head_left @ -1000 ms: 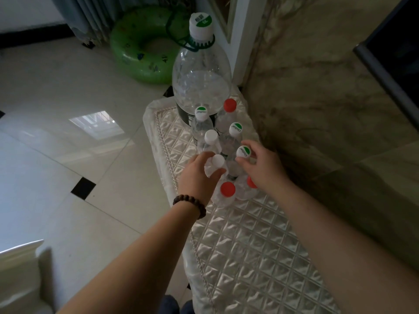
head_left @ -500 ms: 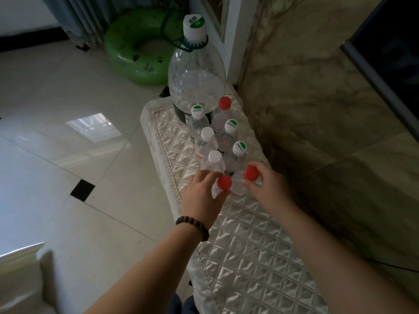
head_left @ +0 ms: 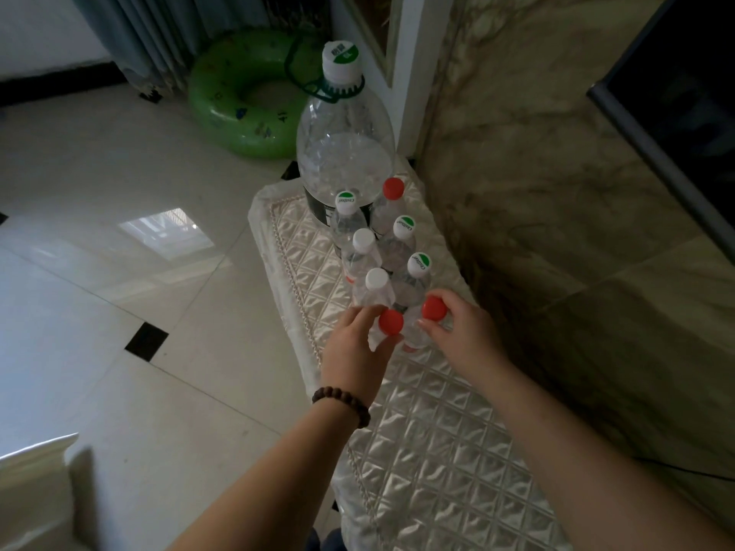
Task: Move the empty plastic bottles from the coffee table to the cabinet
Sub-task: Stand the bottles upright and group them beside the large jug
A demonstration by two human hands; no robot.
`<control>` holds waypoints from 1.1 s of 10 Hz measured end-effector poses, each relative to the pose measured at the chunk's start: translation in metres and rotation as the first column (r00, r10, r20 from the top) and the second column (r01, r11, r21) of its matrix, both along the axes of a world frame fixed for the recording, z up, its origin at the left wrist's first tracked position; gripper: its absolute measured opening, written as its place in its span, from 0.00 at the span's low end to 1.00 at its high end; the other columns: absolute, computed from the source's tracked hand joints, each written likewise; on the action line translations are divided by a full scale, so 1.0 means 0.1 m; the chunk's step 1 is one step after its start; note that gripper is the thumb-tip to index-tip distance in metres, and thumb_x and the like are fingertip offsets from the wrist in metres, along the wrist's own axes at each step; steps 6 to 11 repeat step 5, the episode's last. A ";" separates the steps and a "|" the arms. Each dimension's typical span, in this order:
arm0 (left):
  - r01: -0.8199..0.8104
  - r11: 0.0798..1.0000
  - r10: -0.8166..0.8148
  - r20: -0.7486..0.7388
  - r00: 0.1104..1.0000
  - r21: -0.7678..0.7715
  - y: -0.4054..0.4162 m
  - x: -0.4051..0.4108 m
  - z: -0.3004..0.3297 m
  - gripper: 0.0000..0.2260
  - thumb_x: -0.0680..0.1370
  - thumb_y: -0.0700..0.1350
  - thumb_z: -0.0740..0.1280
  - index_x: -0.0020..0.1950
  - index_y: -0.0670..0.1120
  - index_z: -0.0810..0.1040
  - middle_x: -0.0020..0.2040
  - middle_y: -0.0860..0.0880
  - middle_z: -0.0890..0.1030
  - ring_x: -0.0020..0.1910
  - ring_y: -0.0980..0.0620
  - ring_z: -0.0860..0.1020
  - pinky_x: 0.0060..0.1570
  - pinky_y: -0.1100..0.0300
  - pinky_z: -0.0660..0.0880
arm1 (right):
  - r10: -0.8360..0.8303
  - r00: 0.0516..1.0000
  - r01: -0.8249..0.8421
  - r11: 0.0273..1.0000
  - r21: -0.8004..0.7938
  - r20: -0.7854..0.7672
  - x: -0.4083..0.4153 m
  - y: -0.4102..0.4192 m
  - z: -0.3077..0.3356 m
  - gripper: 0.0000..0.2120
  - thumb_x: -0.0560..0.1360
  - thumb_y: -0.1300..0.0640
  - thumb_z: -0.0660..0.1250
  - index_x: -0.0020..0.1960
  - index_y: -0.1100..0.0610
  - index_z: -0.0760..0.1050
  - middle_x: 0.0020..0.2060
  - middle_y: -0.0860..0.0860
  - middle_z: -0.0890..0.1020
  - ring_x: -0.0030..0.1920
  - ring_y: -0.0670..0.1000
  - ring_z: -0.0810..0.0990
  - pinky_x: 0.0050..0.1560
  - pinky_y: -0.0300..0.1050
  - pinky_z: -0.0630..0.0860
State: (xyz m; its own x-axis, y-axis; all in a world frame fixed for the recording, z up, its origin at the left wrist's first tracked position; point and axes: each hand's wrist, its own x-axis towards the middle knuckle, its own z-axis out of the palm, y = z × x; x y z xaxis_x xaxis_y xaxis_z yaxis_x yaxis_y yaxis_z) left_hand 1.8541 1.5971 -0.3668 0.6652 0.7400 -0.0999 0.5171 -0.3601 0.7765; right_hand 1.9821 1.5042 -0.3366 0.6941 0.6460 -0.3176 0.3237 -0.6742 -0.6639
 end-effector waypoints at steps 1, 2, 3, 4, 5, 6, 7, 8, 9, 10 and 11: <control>-0.008 1.000 0.008 0.012 1.000 0.004 -0.04 0.00 -0.02 0.14 0.72 0.48 0.72 0.57 0.52 0.78 0.52 0.54 0.77 0.50 0.55 0.75 0.50 0.62 0.72 | -0.022 1.000 0.021 1.000 -0.006 -0.001 -0.01 0.00 0.00 0.15 0.74 0.55 0.69 0.60 0.52 0.73 0.49 0.48 0.78 0.50 0.46 0.74 0.48 0.39 0.68; 0.000 1.000 0.000 0.001 1.000 0.017 -0.05 0.01 -0.02 0.15 0.73 0.48 0.72 0.58 0.52 0.77 0.53 0.54 0.77 0.51 0.54 0.76 0.50 0.63 0.71 | -0.030 1.000 0.030 0.999 -0.011 -0.003 -0.01 0.00 -0.02 0.15 0.75 0.54 0.68 0.61 0.52 0.73 0.51 0.49 0.79 0.52 0.49 0.76 0.48 0.39 0.68; 0.019 1.000 -0.019 -0.048 0.999 0.016 -0.05 0.00 -0.01 0.21 0.73 0.51 0.71 0.64 0.52 0.73 0.59 0.54 0.76 0.56 0.53 0.75 0.54 0.62 0.71 | -0.027 1.000 0.027 0.999 -0.031 -0.004 -0.01 0.00 -0.02 0.21 0.74 0.53 0.69 0.66 0.51 0.70 0.58 0.51 0.79 0.59 0.51 0.76 0.53 0.40 0.69; 0.037 0.999 -0.036 -0.079 0.996 0.010 -0.02 -0.05 -0.01 0.28 0.71 0.56 0.71 0.69 0.52 0.68 0.65 0.52 0.73 0.62 0.52 0.71 0.60 0.58 0.71 | -0.024 1.000 0.024 0.999 -0.026 -0.006 -0.01 -0.01 -0.03 0.27 0.74 0.52 0.69 0.71 0.51 0.66 0.64 0.52 0.76 0.65 0.52 0.73 0.60 0.43 0.70; 0.022 0.995 -0.012 -0.098 0.995 0.099 0.02 -0.10 0.04 0.28 0.73 0.61 0.65 0.70 0.51 0.67 0.66 0.52 0.73 0.64 0.50 0.70 0.62 0.50 0.70 | -0.027 0.999 0.028 1.000 -0.011 0.017 -0.05 -0.02 0.03 0.28 0.75 0.50 0.68 0.72 0.51 0.64 0.67 0.51 0.73 0.67 0.52 0.71 0.62 0.45 0.70; 0.022 0.995 -0.012 -0.098 0.995 0.099 0.02 -0.10 0.04 0.28 0.73 0.61 0.65 0.70 0.51 0.67 0.66 0.52 0.73 0.64 0.50 0.70 0.62 0.50 0.70 | -0.027 0.999 0.028 1.000 -0.011 0.017 -0.05 -0.02 0.03 0.28 0.75 0.50 0.68 0.72 0.51 0.64 0.67 0.51 0.73 0.67 0.52 0.71 0.62 0.45 0.70; 0.022 0.995 -0.012 -0.098 0.995 0.099 0.02 -0.10 0.04 0.28 0.73 0.61 0.65 0.70 0.51 0.67 0.66 0.52 0.73 0.64 0.50 0.70 0.62 0.50 0.70 | -0.027 0.999 0.028 1.000 -0.011 0.017 -0.05 -0.02 0.03 0.28 0.75 0.50 0.68 0.72 0.51 0.64 0.67 0.51 0.73 0.67 0.52 0.71 0.62 0.45 0.70; 0.022 0.995 -0.012 -0.098 0.995 0.099 0.02 -0.10 0.04 0.28 0.73 0.61 0.65 0.70 0.51 0.67 0.66 0.52 0.73 0.64 0.50 0.70 0.62 0.50 0.70 | -0.027 0.999 0.028 1.000 -0.011 0.017 -0.05 -0.02 0.03 0.28 0.75 0.50 0.68 0.72 0.51 0.64 0.67 0.51 0.73 0.67 0.52 0.71 0.62 0.45 0.70; 0.022 0.995 -0.012 -0.098 0.995 0.099 0.02 -0.10 0.04 0.28 0.73 0.61 0.65 0.70 0.51 0.67 0.66 0.52 0.73 0.64 0.50 0.70 0.62 0.50 0.70 | -0.027 0.999 0.028 1.000 -0.011 0.017 -0.05 -0.02 0.03 0.28 0.75 0.50 0.68 0.72 0.51 0.64 0.67 0.51 0.73 0.67 0.52 0.71 0.62 0.45 0.70; 0.022 0.995 -0.012 -0.098 0.995 0.099 0.02 -0.10 0.04 0.28 0.73 0.61 0.65 0.70 0.51 0.67 0.66 0.52 0.73 0.64 0.50 0.70 0.62 0.50 0.70 | -0.027 0.999 0.028 1.000 -0.011 0.017 -0.05 -0.02 0.03 0.28 0.75 0.50 0.68 0.72 0.51 0.64 0.67 0.51 0.73 0.67 0.52 0.71 0.62 0.45 0.70; 0.022 0.995 -0.012 -0.098 0.995 0.099 0.02 -0.10 0.04 0.28 0.73 0.61 0.65 0.70 0.51 0.67 0.66 0.52 0.73 0.64 0.50 0.70 0.62 0.50 0.70 | -0.027 0.999 0.028 1.000 -0.011 0.017 -0.05 -0.02 0.03 0.28 0.75 0.50 0.68 0.72 0.51 0.64 0.67 0.51 0.73 0.67 0.52 0.71 0.62 0.45 0.70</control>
